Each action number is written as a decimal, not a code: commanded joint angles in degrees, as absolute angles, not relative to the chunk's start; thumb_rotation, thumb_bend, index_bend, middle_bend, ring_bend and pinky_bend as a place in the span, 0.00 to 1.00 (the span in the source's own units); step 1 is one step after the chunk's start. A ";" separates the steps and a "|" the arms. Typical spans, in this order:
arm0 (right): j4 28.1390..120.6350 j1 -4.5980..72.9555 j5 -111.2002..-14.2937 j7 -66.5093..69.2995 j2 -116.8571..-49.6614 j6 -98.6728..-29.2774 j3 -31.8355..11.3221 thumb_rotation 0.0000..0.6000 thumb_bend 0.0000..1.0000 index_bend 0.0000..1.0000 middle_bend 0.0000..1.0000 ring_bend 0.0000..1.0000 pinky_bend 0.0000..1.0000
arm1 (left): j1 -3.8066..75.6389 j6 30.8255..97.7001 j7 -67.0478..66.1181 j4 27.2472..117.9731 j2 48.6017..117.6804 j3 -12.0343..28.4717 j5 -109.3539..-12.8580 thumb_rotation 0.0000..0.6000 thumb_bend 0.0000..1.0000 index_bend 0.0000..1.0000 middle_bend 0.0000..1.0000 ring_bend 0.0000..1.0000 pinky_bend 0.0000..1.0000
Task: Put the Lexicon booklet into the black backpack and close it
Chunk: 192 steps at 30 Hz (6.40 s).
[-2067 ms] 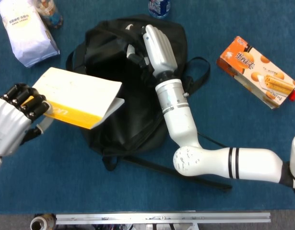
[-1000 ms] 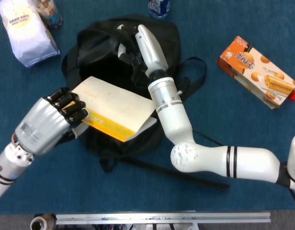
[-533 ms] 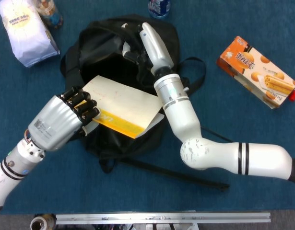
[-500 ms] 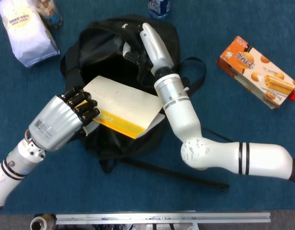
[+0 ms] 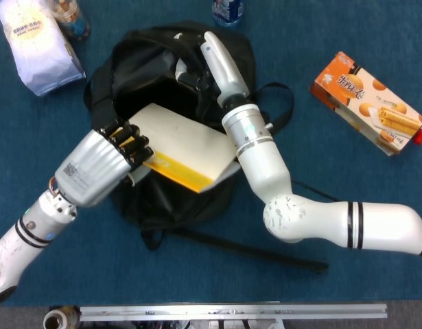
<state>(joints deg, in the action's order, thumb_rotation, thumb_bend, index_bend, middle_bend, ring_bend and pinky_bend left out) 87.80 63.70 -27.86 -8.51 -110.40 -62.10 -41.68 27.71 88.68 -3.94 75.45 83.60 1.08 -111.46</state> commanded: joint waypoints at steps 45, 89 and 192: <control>89.49 64.48 -23.61 -4.32 -112.22 -64.36 -42.75 1.00 1.00 0.78 0.68 0.71 0.99 | 21.41 84.44 -23.08 81.93 91.55 2.98 -96.74 1.00 0.35 0.66 0.58 0.44 0.40; 90.66 64.10 -21.75 -3.90 -111.48 -63.55 -42.83 1.00 1.00 0.78 0.68 0.71 0.99 | 18.14 86.23 -30.71 81.00 97.85 3.44 -92.22 1.00 0.14 0.15 0.24 0.20 0.38; 108.14 26.72 -71.35 -11.08 -63.82 -80.56 -0.24 1.00 0.44 0.51 0.60 0.44 0.61 | 10.44 86.48 -21.97 94.38 73.91 6.85 -78.92 1.00 0.14 0.07 0.12 0.12 0.29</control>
<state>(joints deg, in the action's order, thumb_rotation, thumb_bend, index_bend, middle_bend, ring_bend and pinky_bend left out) 111.54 31.77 -66.00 -8.87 -64.92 -75.51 -4.25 10.73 86.13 -22.53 94.70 74.14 7.09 -78.47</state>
